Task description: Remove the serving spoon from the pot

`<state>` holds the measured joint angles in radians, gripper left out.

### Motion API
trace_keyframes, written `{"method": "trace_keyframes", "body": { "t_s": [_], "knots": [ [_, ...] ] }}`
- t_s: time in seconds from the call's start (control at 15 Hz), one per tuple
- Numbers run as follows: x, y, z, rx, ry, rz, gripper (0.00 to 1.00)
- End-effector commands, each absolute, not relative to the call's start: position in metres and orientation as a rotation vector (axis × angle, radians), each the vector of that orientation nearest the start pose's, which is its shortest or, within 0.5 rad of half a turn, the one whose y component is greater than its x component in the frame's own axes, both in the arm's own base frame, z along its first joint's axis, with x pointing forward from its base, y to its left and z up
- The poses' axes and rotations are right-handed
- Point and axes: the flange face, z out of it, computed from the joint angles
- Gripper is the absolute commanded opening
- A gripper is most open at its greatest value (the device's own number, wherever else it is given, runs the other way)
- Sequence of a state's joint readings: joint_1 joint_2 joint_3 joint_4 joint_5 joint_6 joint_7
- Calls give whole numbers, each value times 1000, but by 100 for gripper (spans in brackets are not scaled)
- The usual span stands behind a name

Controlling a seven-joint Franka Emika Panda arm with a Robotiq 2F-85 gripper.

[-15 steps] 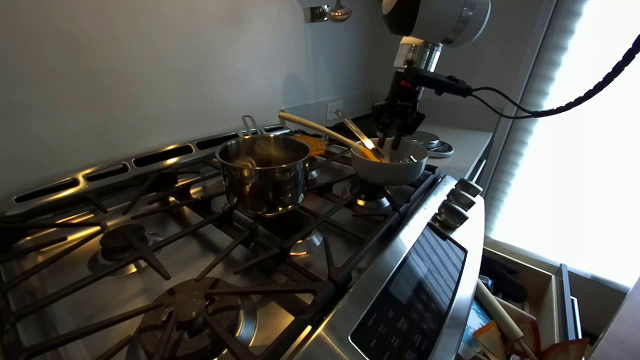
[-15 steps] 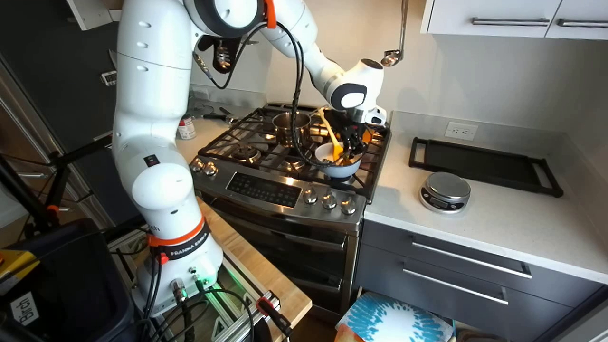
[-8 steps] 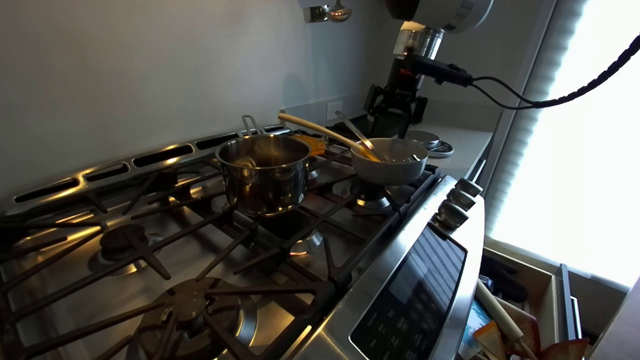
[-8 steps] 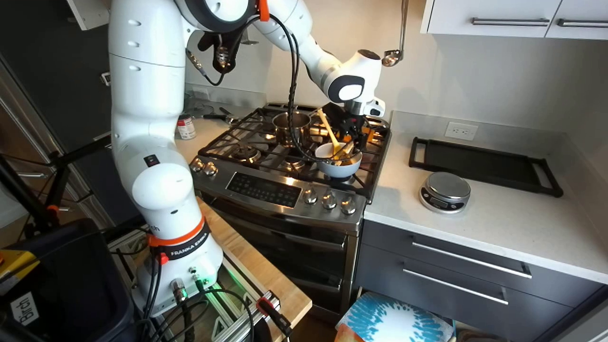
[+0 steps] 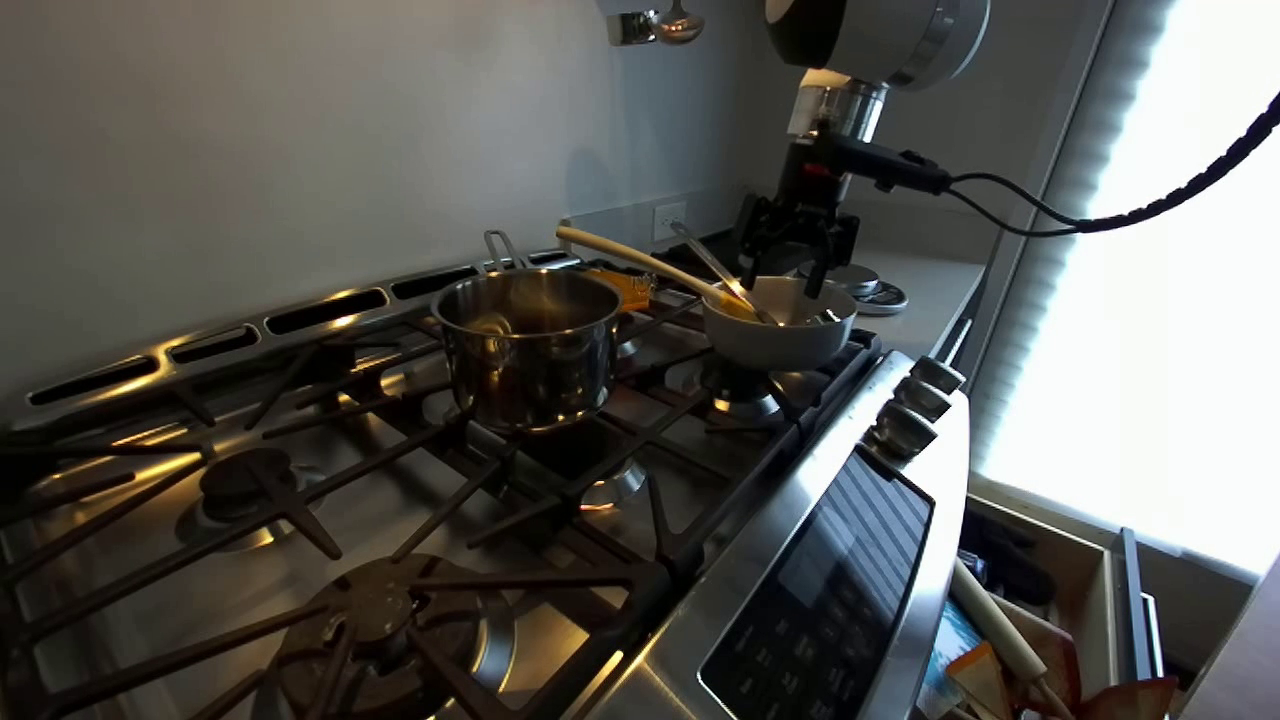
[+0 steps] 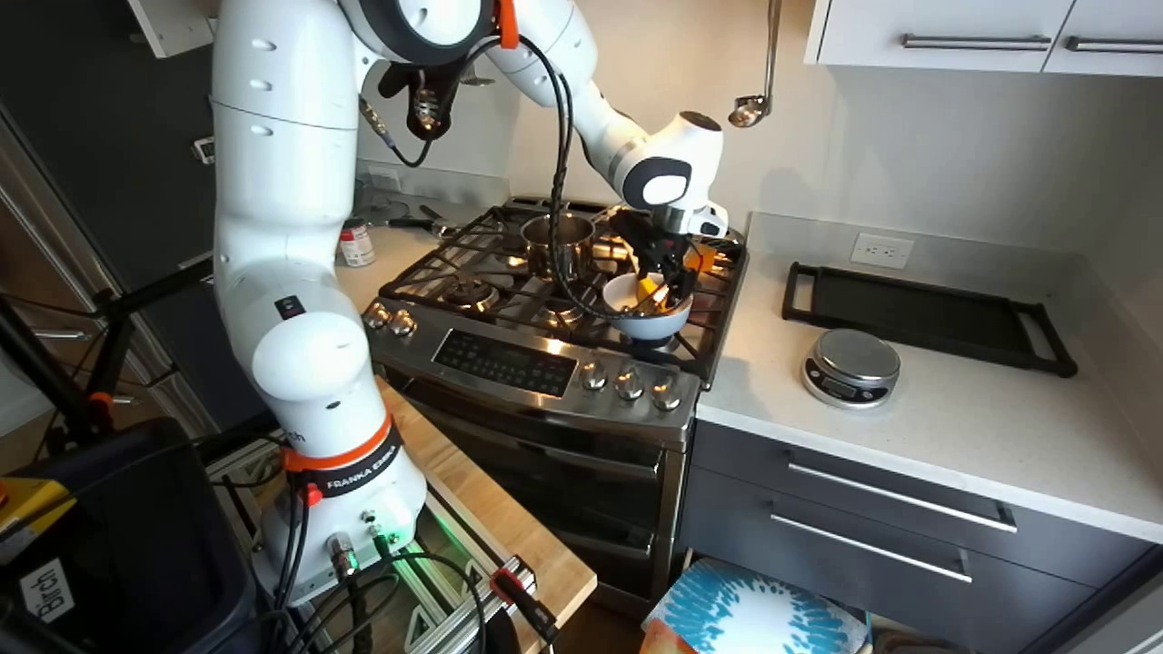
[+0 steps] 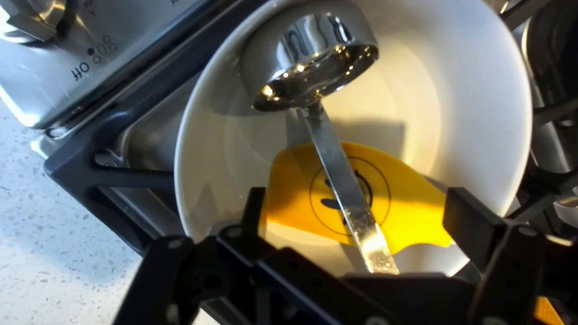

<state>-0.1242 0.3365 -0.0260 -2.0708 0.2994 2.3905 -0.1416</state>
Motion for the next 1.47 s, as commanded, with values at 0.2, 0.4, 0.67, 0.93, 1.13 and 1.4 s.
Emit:
{"method": "trace_keyframes", "body": {
  "t_s": [0.2,0.4,0.67,0.93,1.13,1.4],
  "knots": [
    [591,-96,264,-2932,343,-79,100],
    [600,-95,260,-2939,349,-96,85],
    [613,-96,253,-2930,369,-129,42],
    [622,-89,256,-2934,342,-140,32],
    [624,-84,259,-2931,326,-147,50],
    [622,-78,258,-2920,299,-132,54]
  ]
}}
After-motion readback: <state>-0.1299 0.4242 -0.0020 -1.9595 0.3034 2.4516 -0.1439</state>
